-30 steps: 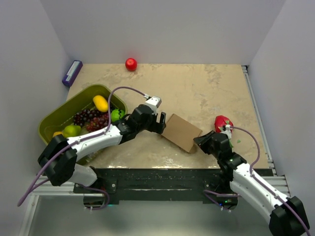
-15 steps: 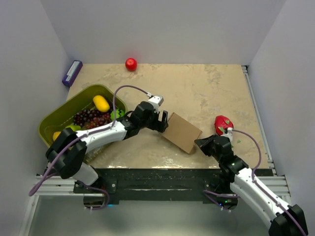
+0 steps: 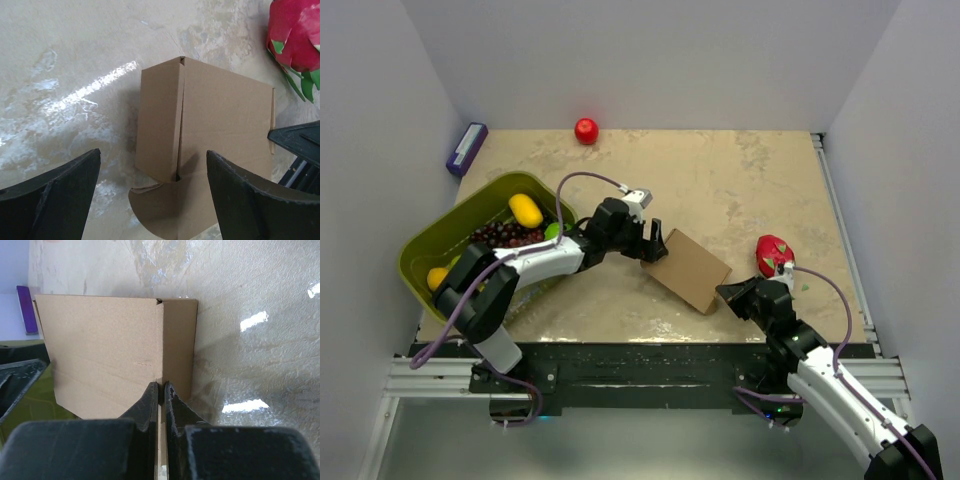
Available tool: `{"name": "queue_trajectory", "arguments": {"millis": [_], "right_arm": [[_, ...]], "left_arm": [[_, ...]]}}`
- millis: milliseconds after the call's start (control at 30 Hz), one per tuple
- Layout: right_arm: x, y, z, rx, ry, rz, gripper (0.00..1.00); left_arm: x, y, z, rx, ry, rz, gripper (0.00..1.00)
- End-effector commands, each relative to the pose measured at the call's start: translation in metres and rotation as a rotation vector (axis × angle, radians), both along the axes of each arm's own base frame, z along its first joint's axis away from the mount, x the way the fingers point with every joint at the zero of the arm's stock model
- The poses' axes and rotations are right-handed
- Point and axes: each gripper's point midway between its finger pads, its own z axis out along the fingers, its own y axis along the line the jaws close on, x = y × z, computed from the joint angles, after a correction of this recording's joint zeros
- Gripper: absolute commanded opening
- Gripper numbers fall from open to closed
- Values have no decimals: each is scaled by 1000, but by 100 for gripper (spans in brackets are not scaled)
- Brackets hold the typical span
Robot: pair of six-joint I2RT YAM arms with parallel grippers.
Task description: Fold the paper box
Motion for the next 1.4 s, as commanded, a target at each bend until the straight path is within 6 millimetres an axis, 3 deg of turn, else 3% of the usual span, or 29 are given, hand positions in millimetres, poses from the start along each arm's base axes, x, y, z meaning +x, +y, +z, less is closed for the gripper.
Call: {"name": "queue_trajectory", "arguments": {"millis": [0,533,633,767,867,1067,1100,1167,1200,1233,1300,1367], "right_arm": [[-11,-5,-20,-31,68,3,0],[-9,-2,-15,-35,47,27,0],[-8,-1,-13,-39,36,34,0],[-4,-1,-4,-56,8,44,0],[3,0,8,-88,-29,64,2],[16,2,37,-176,-97,115,32],[17,2,41,-201,-113,133,43],[21,3,54,-221,-140,148,54],[21,3,58,-251,-155,175,66],[22,4,63,-263,-169,188,73],[25,5,79,-304,-215,222,82],[27,9,98,-317,-264,252,86]], "left_arm": [[8,-22,16,-103,15,-63,91],[-15,-50,0,-273,207,-215,82],[-17,-53,3,-300,211,-227,74],[-18,-55,10,-329,212,-231,49],[-21,-55,8,-332,235,-225,37],[-31,-51,2,-307,286,-219,27],[-31,-50,2,-299,285,-211,27],[-30,-48,2,-284,283,-200,27],[-28,-47,4,-282,277,-193,27],[-27,-47,6,-281,274,-190,27],[-26,-47,10,-276,274,-184,27],[-27,-46,13,-272,277,-181,27]]}}
